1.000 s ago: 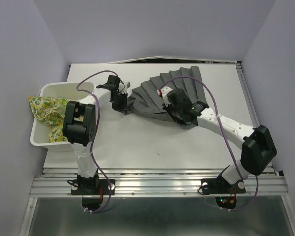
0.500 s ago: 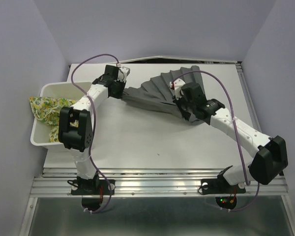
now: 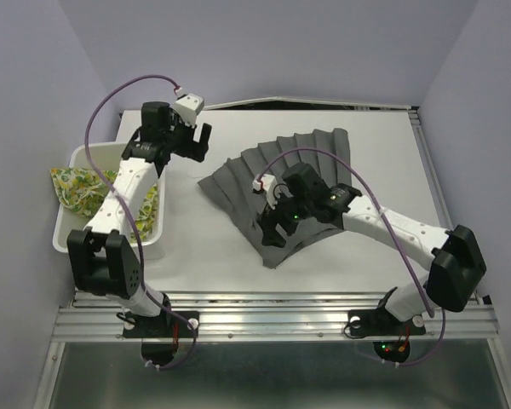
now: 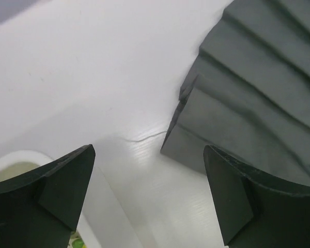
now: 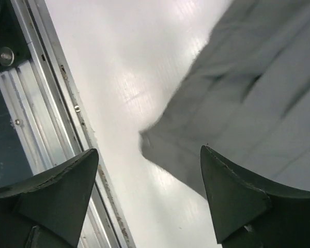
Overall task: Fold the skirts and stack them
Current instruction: Flatten the skirt out
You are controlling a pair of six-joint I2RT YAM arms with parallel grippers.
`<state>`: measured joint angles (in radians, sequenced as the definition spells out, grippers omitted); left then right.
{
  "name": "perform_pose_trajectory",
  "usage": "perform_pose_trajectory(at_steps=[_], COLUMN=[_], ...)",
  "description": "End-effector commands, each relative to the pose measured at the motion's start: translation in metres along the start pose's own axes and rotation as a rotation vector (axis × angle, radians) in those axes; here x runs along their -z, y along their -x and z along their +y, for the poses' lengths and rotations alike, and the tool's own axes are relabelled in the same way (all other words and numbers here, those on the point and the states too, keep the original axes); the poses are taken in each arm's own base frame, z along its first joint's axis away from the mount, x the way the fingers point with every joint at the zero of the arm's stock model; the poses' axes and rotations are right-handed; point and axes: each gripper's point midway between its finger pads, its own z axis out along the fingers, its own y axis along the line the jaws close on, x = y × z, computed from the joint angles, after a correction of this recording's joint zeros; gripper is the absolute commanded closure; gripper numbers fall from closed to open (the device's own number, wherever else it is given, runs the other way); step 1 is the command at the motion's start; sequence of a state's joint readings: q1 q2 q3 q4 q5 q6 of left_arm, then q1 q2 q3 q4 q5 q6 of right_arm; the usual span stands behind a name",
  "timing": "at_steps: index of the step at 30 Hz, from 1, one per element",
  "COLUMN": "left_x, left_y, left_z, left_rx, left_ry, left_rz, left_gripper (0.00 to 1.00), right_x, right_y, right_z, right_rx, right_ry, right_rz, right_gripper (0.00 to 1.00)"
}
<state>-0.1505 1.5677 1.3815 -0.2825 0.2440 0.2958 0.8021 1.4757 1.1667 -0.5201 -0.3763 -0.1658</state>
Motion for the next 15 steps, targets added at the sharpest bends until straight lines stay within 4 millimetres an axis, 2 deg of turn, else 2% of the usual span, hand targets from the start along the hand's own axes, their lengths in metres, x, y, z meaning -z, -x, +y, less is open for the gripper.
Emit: perform_pose_trajectory(at_steps=[1,2,4,5,6,7,8,9,10,11,12,13,15], left_x=[0.052,0.056,0.065,0.067,0.068,0.064,0.067,0.065,0.061,0.059,0.056,0.047,0.036], left_y=[0.050,0.044,0.023,0.010,0.000,-0.027,-0.041,-0.055,-0.077,-0.086,-0.093,-0.101,-0.106], left_z=[-0.041,-0.046,-0.066,-0.074,-0.094,-0.107,-0.121,-0.136,-0.167,-0.181,-0.192,-0.207,-0.215], left_rx=[-0.179,-0.222,-0.377,-0.422,-0.494,-0.554,-0.695,-0.766,-0.856,-0.875,-0.874,-0.866,-0.813], left_ry=[-0.186,-0.211,-0.321,-0.352,-0.401,-0.430,-0.460,-0.489,-0.531,-0.549,-0.565,-0.593,-0.600], left_rz=[-0.218,-0.213,-0.225,-0.209,-0.205,-0.155,-0.144,-0.118,-0.081,-0.063,-0.044,-0.010,0.044], left_gripper=[0.01,0.01,0.01,0.01,0.02,0.03,0.05,0.07,0.10,0.13,0.17,0.21,0.25], right_x=[0.049,0.070,0.106,0.121,0.139,0.145,0.155,0.159,0.164,0.164,0.167,0.161,0.154], right_y=[0.044,0.035,0.022,0.011,-0.010,-0.027,-0.047,-0.065,-0.092,-0.104,-0.105,-0.120,-0.122], right_z=[-0.028,-0.066,-0.096,-0.113,-0.130,-0.142,-0.161,-0.171,-0.189,-0.197,-0.207,-0.221,-0.234], right_rx=[0.064,0.009,0.004,0.084,0.086,0.104,0.132,0.109,0.038,-0.006,-0.043,-0.118,-0.166], right_ry=[-0.090,-0.167,-0.244,-0.303,-0.387,-0.449,-0.538,-0.565,-0.588,-0.588,-0.595,-0.578,-0.564], right_rz=[-0.145,-0.150,-0.170,-0.149,-0.122,-0.074,0.008,0.051,0.102,0.121,0.119,0.143,0.152], right_gripper=[0.12,0.11,0.06,0.03,0.03,0.03,0.05,0.06,0.10,0.13,0.15,0.19,0.22])
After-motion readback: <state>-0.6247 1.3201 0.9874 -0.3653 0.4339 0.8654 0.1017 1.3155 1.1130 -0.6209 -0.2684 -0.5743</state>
